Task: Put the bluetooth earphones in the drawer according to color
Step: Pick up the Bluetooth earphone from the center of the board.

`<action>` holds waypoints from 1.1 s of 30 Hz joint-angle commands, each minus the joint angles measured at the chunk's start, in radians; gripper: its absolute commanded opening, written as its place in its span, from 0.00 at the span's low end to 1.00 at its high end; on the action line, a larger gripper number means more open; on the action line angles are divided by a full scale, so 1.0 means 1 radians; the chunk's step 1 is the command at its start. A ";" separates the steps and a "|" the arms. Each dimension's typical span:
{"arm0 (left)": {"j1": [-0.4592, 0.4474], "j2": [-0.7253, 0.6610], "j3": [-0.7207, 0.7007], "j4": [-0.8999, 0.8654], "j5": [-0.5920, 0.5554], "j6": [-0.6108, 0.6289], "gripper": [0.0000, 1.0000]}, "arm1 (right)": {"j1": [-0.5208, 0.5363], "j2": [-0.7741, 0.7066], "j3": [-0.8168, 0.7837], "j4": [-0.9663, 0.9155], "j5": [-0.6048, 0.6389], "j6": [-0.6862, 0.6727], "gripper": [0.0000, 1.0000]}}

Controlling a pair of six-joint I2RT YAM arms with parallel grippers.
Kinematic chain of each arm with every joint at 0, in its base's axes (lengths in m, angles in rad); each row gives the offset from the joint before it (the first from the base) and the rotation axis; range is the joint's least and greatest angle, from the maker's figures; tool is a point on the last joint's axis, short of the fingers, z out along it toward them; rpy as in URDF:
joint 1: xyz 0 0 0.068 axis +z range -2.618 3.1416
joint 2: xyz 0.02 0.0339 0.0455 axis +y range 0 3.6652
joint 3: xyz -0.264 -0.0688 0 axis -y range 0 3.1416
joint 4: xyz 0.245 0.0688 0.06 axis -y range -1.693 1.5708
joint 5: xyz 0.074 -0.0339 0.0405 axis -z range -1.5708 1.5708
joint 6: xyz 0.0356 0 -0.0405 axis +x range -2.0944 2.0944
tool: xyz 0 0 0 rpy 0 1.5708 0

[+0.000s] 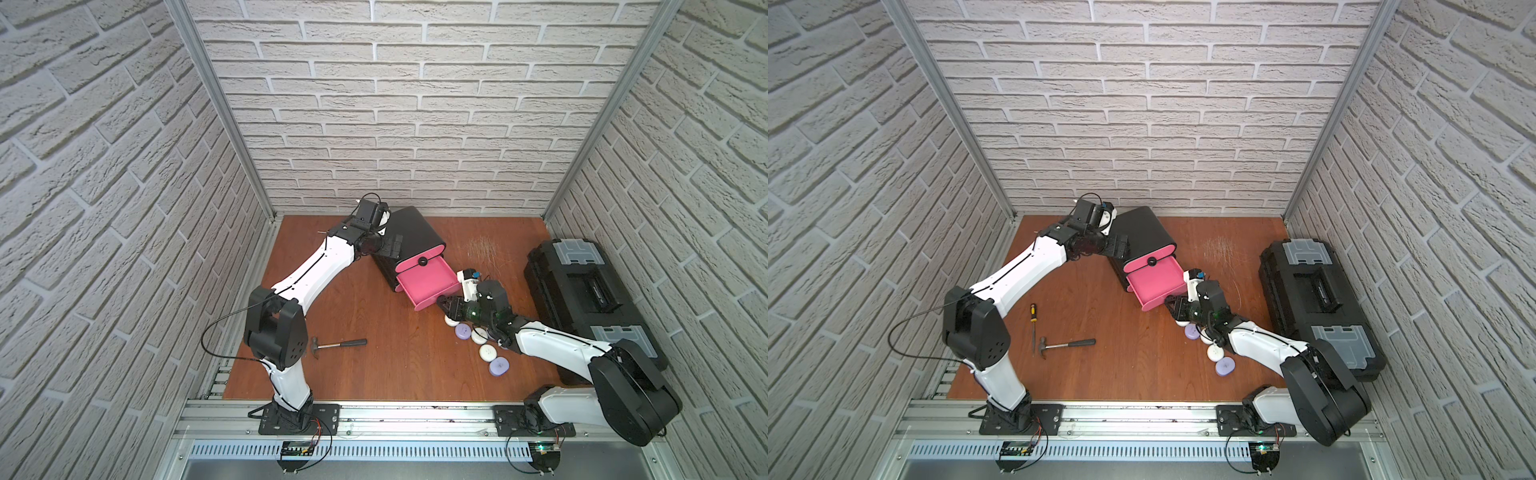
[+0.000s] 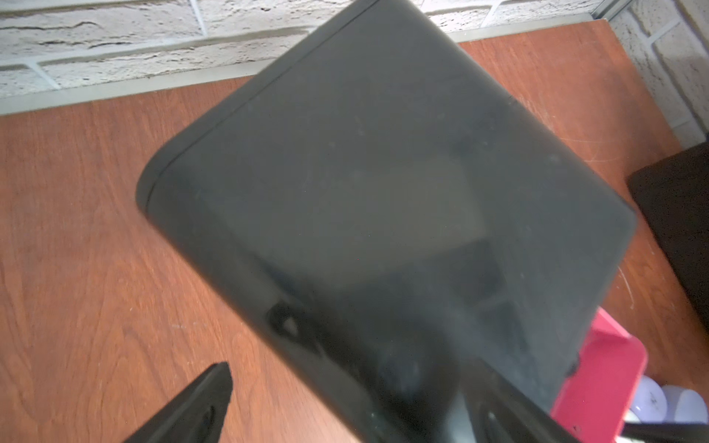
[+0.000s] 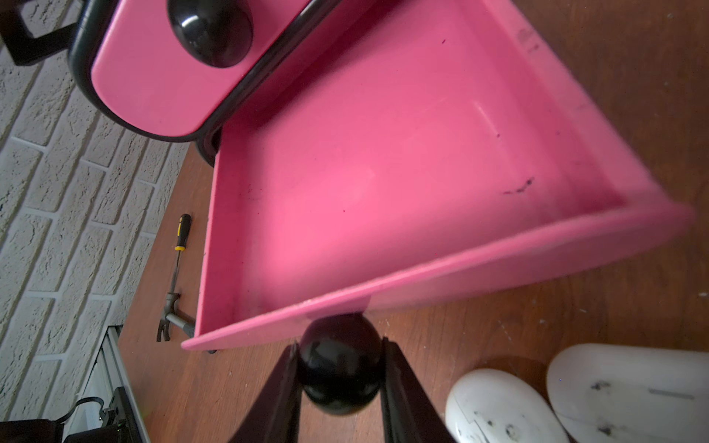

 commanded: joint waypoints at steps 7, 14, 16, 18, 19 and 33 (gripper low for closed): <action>-0.073 -0.232 -0.229 0.101 -0.020 -0.084 0.98 | 0.001 -0.096 0.037 -0.123 0.037 -0.028 0.49; -0.160 -0.381 -0.398 0.134 -0.086 -0.127 0.98 | 0.001 -0.169 0.065 -0.258 0.042 -0.054 0.55; -0.182 -0.424 -0.448 0.140 -0.101 -0.139 0.98 | 0.001 -0.199 0.062 -0.302 0.045 -0.063 0.57; -0.199 -0.470 -0.498 0.145 -0.116 -0.157 0.98 | 0.001 -0.234 0.058 -0.347 0.053 -0.075 0.58; -0.207 -0.493 -0.528 0.150 -0.122 -0.166 0.98 | 0.001 -0.253 0.054 -0.378 0.057 -0.081 0.59; -0.244 -0.771 -0.910 0.334 -0.234 -0.225 0.98 | 0.001 -0.433 0.039 -0.768 0.212 -0.095 0.67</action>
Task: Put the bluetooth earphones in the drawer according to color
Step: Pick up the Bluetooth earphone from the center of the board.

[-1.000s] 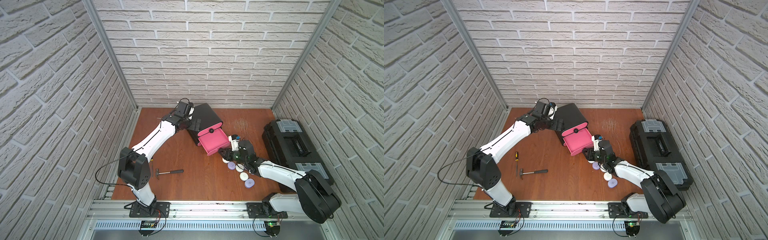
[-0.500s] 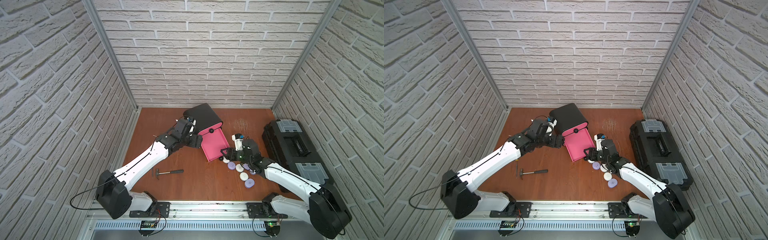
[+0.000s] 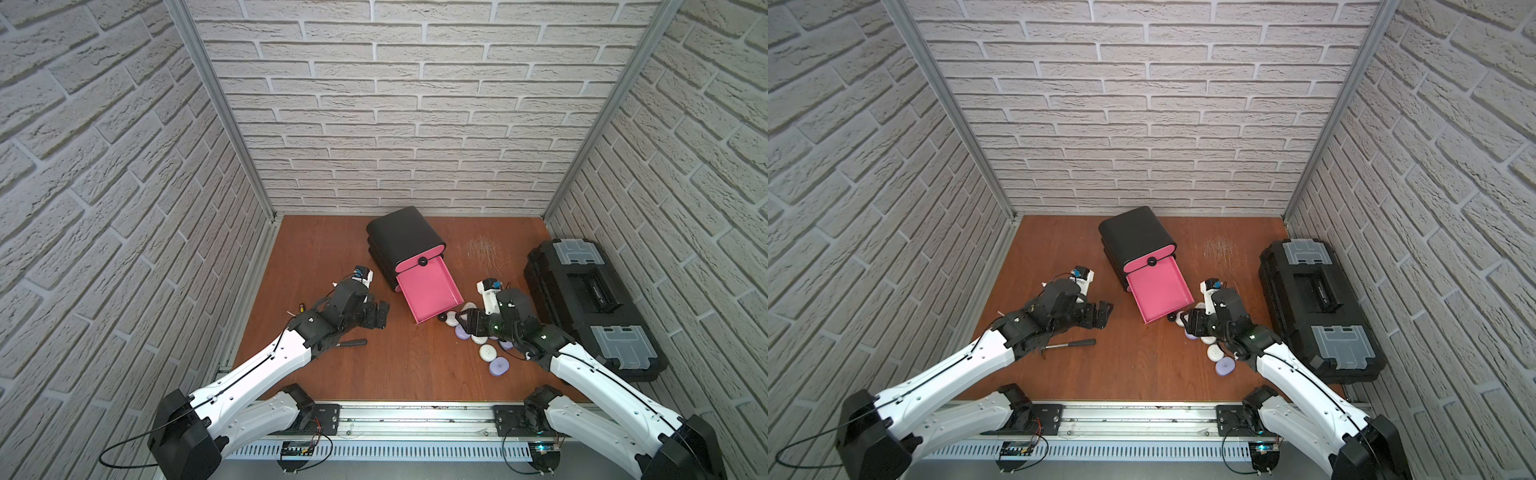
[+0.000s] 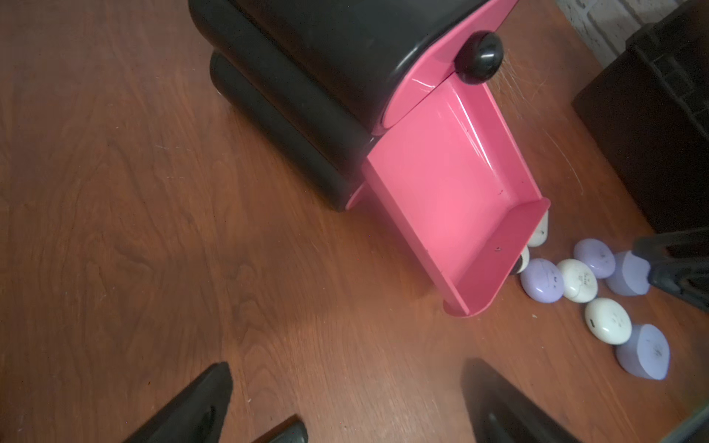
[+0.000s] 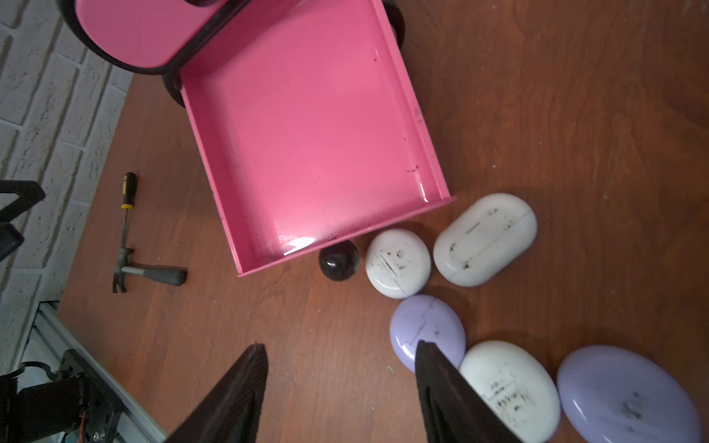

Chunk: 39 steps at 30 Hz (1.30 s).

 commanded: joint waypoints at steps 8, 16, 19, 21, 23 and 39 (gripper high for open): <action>-0.010 -0.061 -0.161 0.234 -0.131 0.041 0.98 | 0.001 -0.051 0.017 -0.338 0.309 0.204 0.70; -0.012 -0.073 -0.153 0.199 -0.137 0.068 0.98 | -0.056 0.030 0.032 -0.327 0.432 0.262 0.70; -0.012 -0.083 -0.154 0.191 -0.146 0.072 0.98 | -0.107 0.104 0.055 -0.278 0.387 0.224 0.71; -0.012 -0.092 -0.154 0.187 -0.151 0.074 0.98 | -0.131 0.158 0.073 -0.255 0.367 0.199 0.72; -0.012 -0.099 -0.156 0.183 -0.153 0.077 0.98 | -0.157 0.218 0.100 -0.241 0.332 0.171 0.72; -0.012 -0.098 -0.154 0.179 -0.156 0.081 0.98 | -0.199 0.462 0.141 -0.283 0.279 0.206 0.69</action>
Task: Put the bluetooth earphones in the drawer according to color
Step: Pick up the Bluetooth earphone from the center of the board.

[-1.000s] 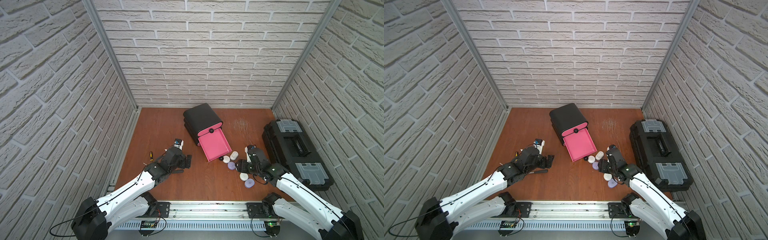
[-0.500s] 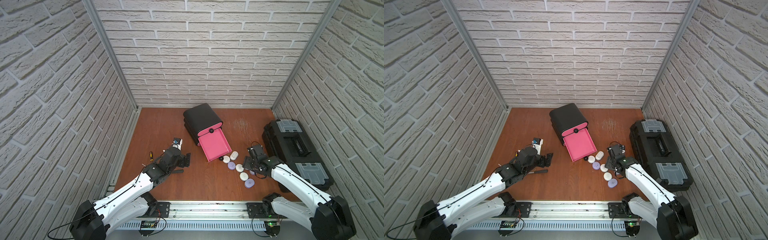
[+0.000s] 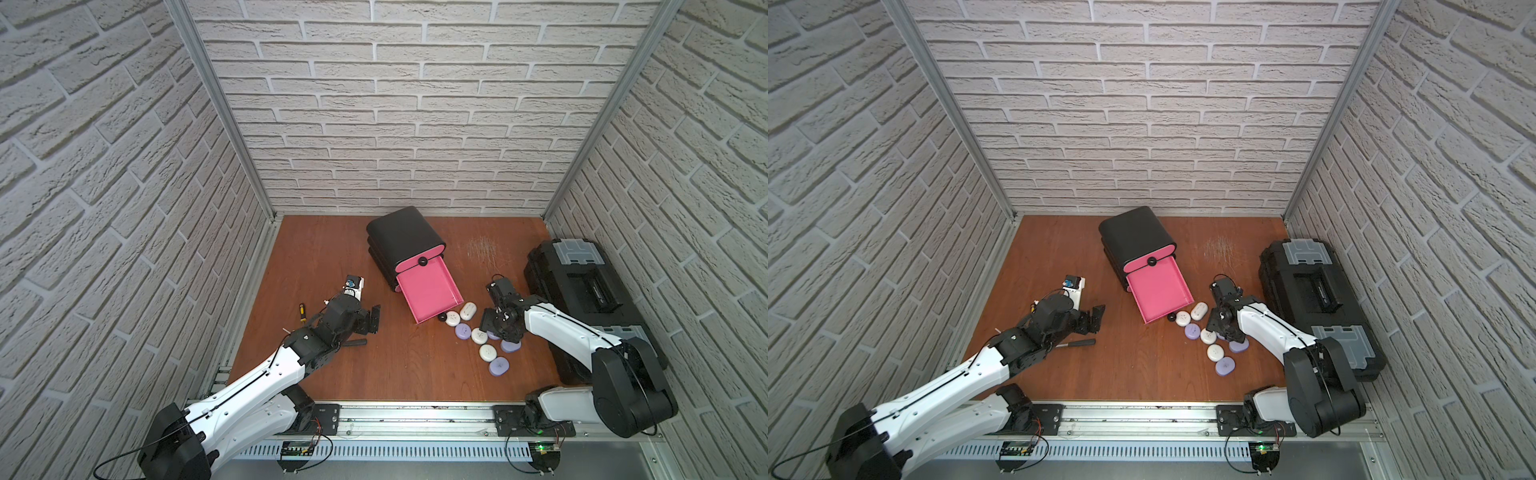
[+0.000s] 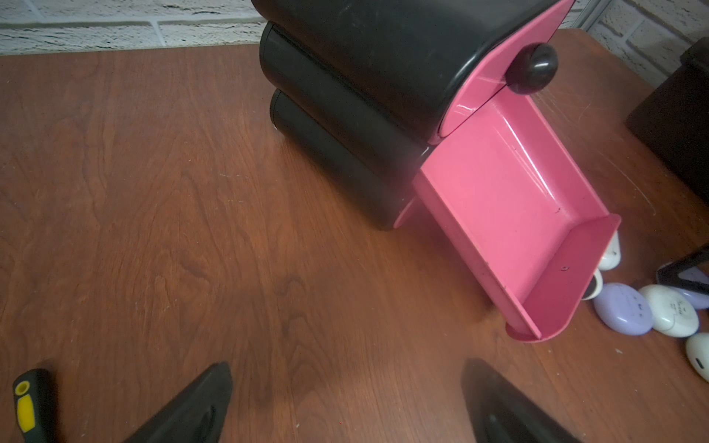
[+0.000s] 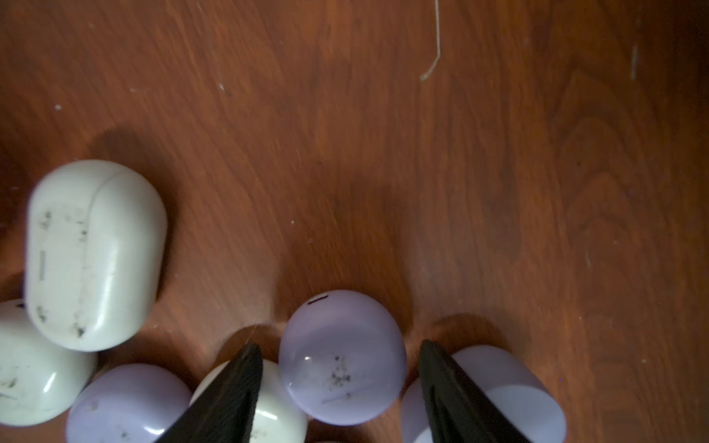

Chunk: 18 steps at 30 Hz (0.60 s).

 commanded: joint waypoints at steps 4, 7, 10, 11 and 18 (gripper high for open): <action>-0.006 -0.003 0.006 0.018 -0.009 0.008 0.98 | -0.005 -0.003 -0.020 -0.005 0.002 0.038 0.65; -0.005 0.000 0.006 0.018 -0.009 0.009 0.98 | -0.005 0.007 -0.023 0.003 -0.001 0.043 0.63; -0.005 0.001 0.006 0.018 -0.009 0.010 0.98 | -0.004 0.031 -0.015 0.012 -0.005 0.043 0.59; -0.005 0.001 0.006 0.018 -0.011 0.010 0.98 | -0.005 0.042 -0.011 0.014 -0.006 0.043 0.59; -0.005 0.001 0.006 0.017 -0.012 0.011 0.98 | -0.004 0.048 0.014 0.000 -0.009 0.033 0.42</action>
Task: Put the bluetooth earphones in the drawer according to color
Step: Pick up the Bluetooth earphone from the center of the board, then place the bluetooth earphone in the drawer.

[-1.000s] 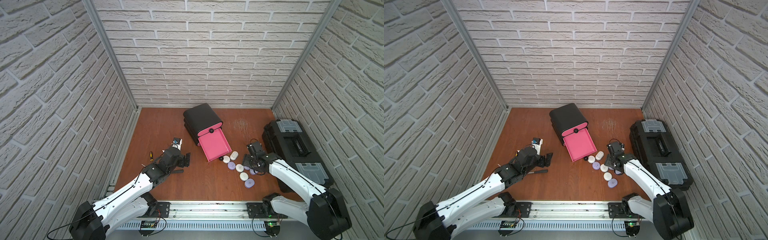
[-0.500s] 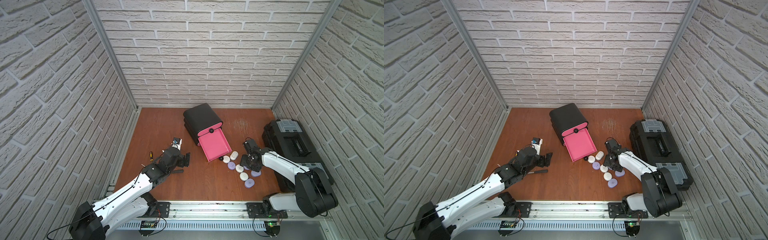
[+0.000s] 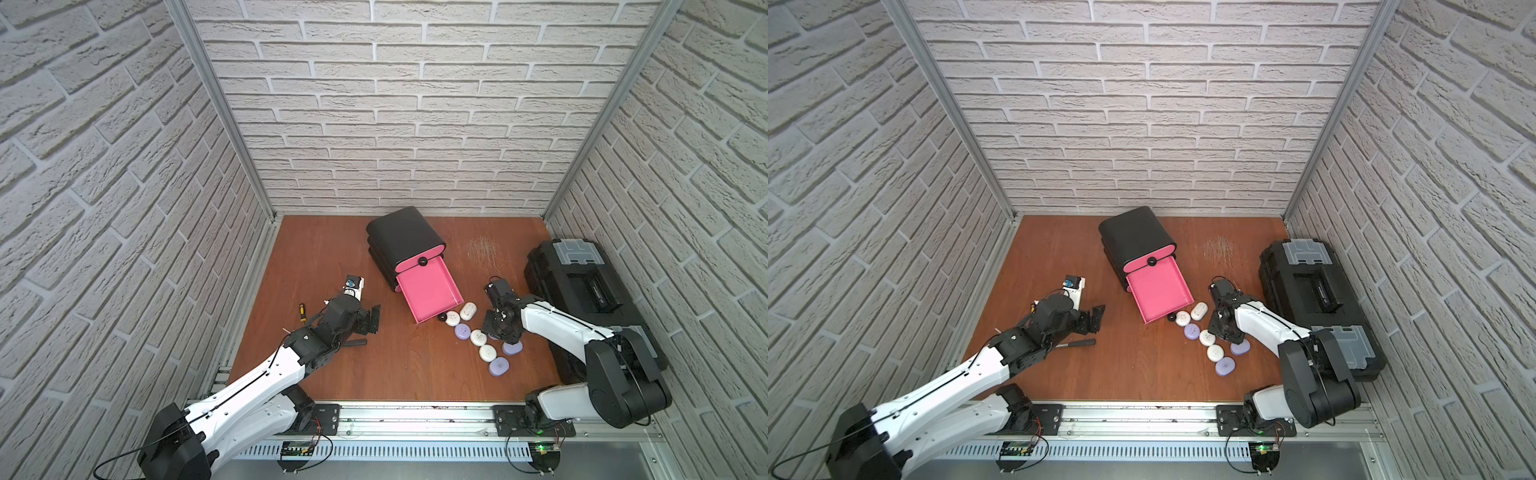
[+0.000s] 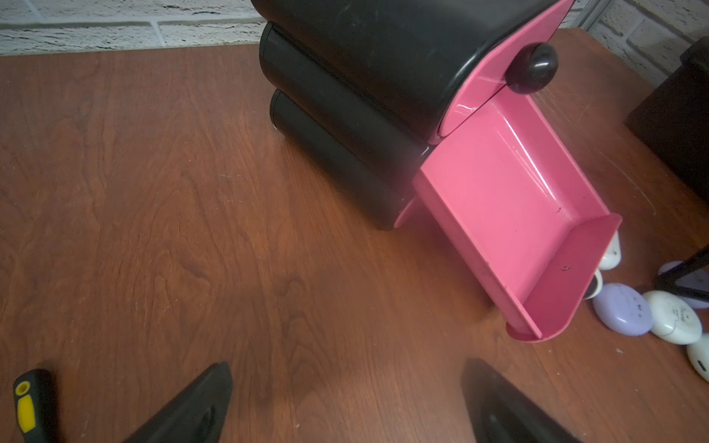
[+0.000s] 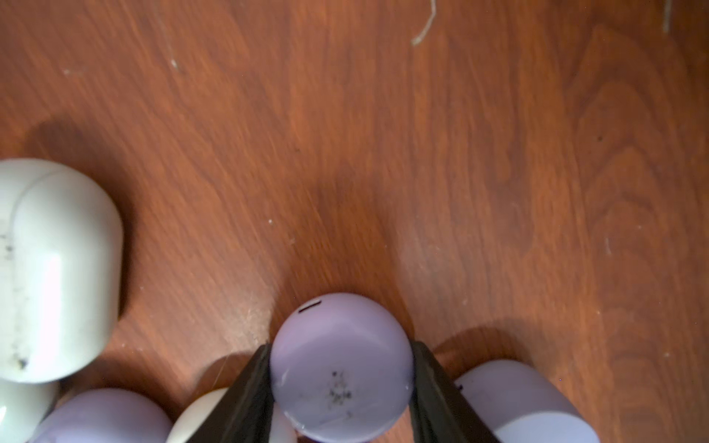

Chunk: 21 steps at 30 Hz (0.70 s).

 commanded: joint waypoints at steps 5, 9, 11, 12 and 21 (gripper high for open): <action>-0.005 0.000 0.006 0.018 -0.011 0.009 0.98 | 0.000 -0.064 0.051 -0.028 -0.040 -0.023 0.36; -0.005 -0.003 0.006 0.018 -0.012 0.011 0.98 | 0.018 -0.094 0.113 -0.032 -0.090 -0.044 0.35; -0.005 -0.007 0.005 0.017 -0.014 0.012 0.98 | 0.038 -0.092 0.158 -0.030 -0.116 -0.053 0.35; -0.005 -0.007 0.004 0.017 -0.014 0.012 0.98 | 0.049 -0.089 0.176 -0.030 -0.125 -0.054 0.35; -0.005 -0.005 0.004 0.017 -0.016 0.011 0.98 | 0.180 0.017 0.377 -0.013 -0.139 -0.083 0.36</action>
